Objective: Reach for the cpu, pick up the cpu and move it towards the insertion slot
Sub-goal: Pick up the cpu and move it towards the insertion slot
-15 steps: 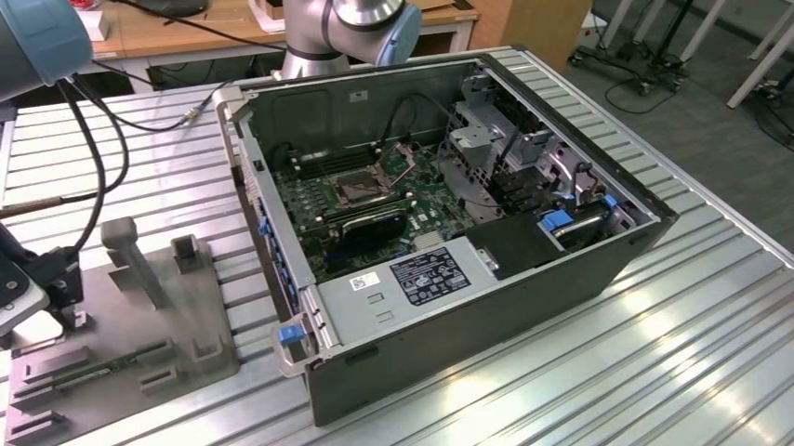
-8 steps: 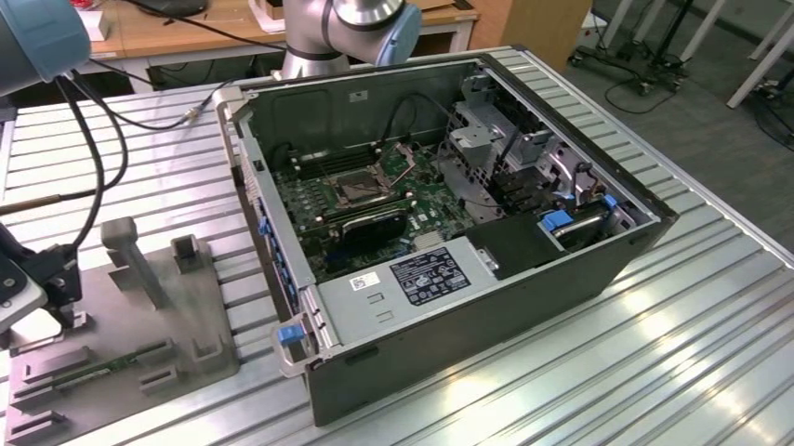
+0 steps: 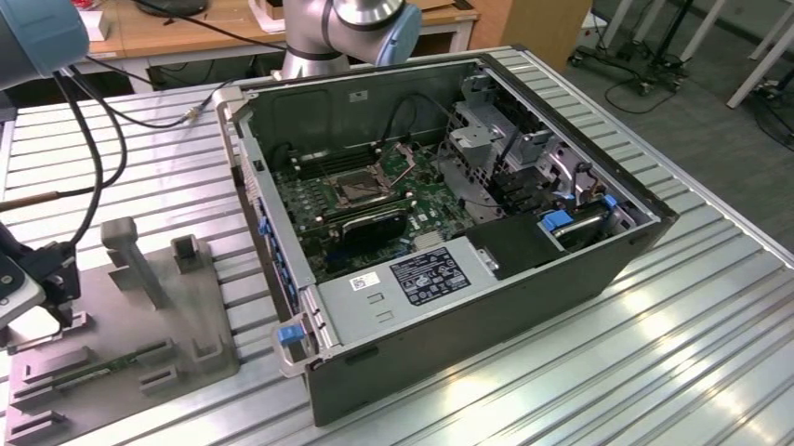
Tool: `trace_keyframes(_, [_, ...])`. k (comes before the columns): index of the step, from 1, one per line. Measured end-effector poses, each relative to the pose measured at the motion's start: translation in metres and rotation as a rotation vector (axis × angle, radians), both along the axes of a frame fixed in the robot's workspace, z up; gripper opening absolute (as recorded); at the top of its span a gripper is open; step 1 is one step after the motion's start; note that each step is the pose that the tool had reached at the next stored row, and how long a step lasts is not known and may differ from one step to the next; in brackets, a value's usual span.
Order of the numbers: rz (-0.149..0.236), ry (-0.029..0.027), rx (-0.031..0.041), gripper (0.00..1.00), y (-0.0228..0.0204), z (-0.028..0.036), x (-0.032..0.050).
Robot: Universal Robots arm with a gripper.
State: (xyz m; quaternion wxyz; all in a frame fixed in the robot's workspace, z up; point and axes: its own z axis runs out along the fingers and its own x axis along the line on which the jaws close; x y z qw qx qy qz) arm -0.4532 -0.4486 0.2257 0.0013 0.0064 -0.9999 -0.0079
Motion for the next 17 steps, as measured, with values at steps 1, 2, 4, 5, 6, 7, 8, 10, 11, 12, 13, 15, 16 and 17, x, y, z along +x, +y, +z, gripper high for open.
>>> trace_keyframes(1, [0.0,-0.0001,0.0,0.55,0.0,0.0001,0.0001])
trace_keyframes(2, [0.0,-0.0001,0.0001,0.55,0.0,0.0002,0.0001])
trace_keyframes(4, [0.0,0.0,0.0,0.55,0.0,0.0003,0.0001])
trace_keyframes(5, [0.0,0.0001,-0.0001,0.55,0.0,0.0003,0.0001])
trace_keyframes(6, [0.0,0.0001,-0.0001,0.55,0.0,0.0003,0.0001])
trace_keyframes(7, [0.0,0.0001,-0.0001,0.55,0.0,0.0003,0.0001])
trace_keyframes(8, [0.0,0.0001,0.0,0.55,0.0,0.0003,0.0001])
trace_keyframes(10, [0.0,0.0003,-0.0002,0.55,0.0,0.0011,0.0001])
trace_keyframes(11, [0.0,0.0005,-0.0003,0.55,0.0,0.0018,0.0001])
trace_keyframes(12, [0.0,0.0003,-0.0002,0.55,0.0,0.0024,0.0001])
trace_keyframes(13, [0.0,0.0001,-0.0001,0.55,0.0,0.0033,0.0001])
trace_keyframes(15, [0.0,0.0002,-0.0001,0.55,0.0,0.0054,0.0001])
trace_keyframes(16, [0.0,0.0001,0.0,0.55,0.0,0.0064,0.0001])
trace_keyframes(17, [0.0,0.0001,-0.0001,0.55,0.0,0.0074,0.0001])
